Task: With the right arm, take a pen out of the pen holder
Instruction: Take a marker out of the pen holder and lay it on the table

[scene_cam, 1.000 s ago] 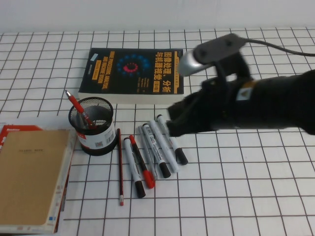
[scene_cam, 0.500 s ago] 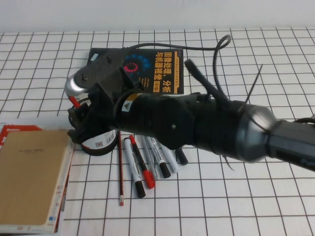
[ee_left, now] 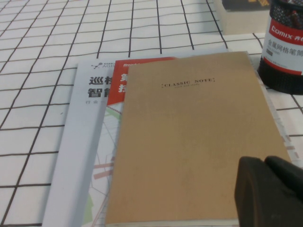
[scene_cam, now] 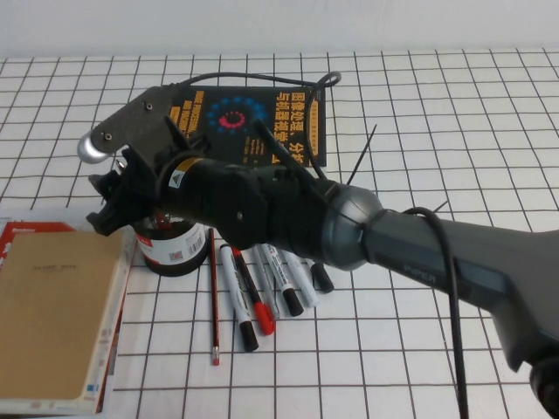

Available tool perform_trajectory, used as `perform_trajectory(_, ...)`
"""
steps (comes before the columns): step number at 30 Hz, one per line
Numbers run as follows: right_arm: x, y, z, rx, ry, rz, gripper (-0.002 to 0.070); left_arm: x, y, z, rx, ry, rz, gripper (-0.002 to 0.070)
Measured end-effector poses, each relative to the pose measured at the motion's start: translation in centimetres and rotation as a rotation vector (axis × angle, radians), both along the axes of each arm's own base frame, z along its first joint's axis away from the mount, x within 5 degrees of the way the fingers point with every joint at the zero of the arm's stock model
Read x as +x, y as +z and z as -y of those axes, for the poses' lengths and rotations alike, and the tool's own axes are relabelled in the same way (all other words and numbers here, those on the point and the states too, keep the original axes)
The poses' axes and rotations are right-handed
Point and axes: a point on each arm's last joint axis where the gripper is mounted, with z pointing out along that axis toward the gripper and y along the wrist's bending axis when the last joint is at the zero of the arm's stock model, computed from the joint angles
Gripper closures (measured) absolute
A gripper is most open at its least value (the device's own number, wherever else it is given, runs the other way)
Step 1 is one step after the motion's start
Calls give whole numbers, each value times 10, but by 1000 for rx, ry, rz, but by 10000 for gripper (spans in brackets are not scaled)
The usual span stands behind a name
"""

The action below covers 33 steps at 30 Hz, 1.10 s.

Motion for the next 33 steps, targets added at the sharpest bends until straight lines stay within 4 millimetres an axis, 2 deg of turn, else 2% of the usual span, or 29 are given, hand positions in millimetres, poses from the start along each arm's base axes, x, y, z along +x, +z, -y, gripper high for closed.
perform_trajectory(10, 28, -23, -6, -12, -33, 48, 303, 0, 0, 0, 0, 0, 0, 679)
perform_trajectory(24, 45, -42, -10, 18, -72, 31, 305, 0, 0, 0, 0, 0, 0, 679)
perform_trajectory(27, 45, -42, -10, 20, -72, 31, 329, 0, 0, 0, 0, 0, 0, 679)
perform_trajectory(33, 45, -41, -10, 21, -72, 32, 449, 0, 0, 0, 0, 0, 0, 679)
